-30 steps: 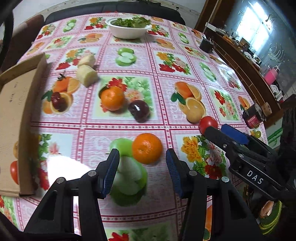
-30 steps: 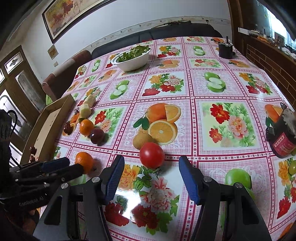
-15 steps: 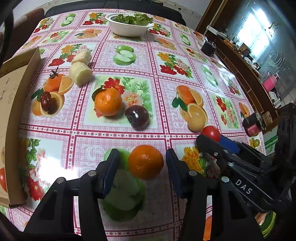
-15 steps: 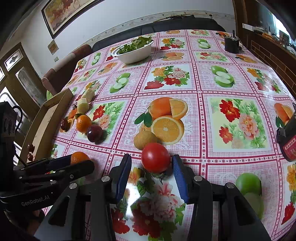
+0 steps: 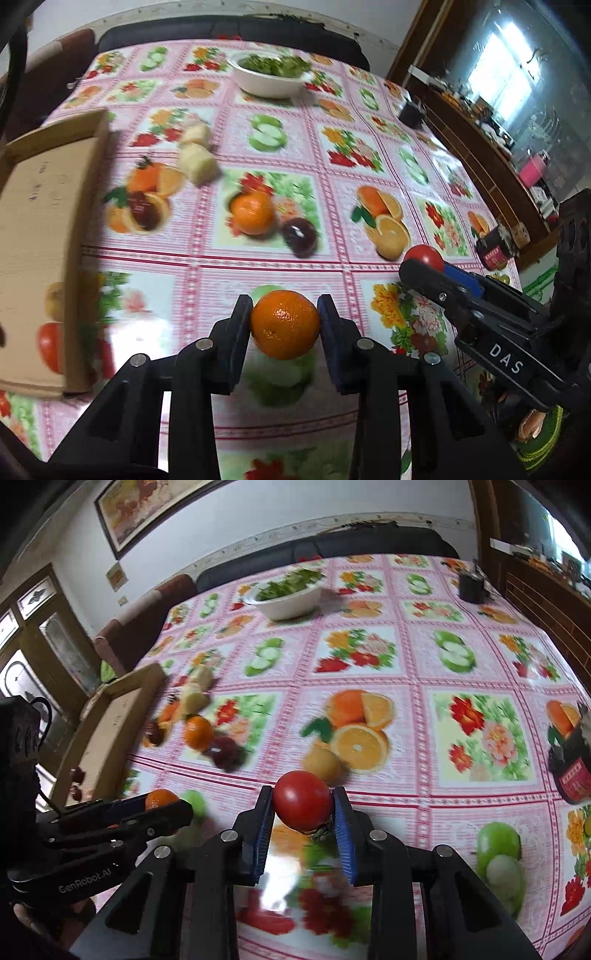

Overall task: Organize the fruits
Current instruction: 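Grasp a mandarin orange with the left tool while the right tool grasps a red tomato, then carry the mandarin and tomato into the cardboard box and open both tools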

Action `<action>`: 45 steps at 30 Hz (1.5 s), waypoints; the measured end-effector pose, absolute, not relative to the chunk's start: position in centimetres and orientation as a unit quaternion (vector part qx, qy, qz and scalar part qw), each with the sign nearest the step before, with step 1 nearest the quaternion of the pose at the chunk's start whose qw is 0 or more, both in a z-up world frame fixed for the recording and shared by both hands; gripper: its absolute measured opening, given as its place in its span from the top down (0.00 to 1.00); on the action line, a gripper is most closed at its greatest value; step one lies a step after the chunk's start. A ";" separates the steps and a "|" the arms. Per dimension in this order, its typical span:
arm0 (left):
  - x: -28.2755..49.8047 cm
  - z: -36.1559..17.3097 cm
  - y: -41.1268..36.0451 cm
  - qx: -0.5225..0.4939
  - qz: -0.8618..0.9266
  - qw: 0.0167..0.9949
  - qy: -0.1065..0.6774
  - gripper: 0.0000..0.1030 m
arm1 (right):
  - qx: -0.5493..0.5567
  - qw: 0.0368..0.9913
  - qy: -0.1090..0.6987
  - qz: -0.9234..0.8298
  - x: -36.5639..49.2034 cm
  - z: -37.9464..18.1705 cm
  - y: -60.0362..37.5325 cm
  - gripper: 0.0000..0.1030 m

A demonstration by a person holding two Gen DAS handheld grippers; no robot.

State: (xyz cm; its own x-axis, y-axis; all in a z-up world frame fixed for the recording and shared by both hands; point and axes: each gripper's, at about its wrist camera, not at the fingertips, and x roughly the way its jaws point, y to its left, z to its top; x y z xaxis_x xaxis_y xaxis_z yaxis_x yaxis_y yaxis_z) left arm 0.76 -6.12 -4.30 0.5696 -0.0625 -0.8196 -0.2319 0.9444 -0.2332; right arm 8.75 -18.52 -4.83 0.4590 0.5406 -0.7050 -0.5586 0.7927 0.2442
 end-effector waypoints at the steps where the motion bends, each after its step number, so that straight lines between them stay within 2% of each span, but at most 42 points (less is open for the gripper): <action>1: 0.4 -4.0 -5.7 -0.160 0.054 0.873 0.458 0.68 | -0.013 0.853 0.405 0.329 8.4 -4.5 -18.0 0.69; 23: -6.4 -1.2 5.3 -0.194 0.175 0.874 0.409 0.67 | -0.049 0.806 0.387 0.445 3.9 -1.7 -6.5 0.69; 45: -6.9 -2.2 14.8 -0.221 0.267 0.850 0.396 0.67 | -0.078 0.754 0.401 0.515 1.8 -2.1 4.9 0.70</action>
State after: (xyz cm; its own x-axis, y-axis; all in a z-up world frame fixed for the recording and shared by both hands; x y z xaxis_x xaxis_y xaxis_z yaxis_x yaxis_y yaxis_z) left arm -6.90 14.76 -2.19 0.5431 0.2784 -0.7921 -0.6291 0.7598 -0.1643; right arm 1.79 4.91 -2.08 0.1482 0.7136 -0.6847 -0.8391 0.4571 0.2949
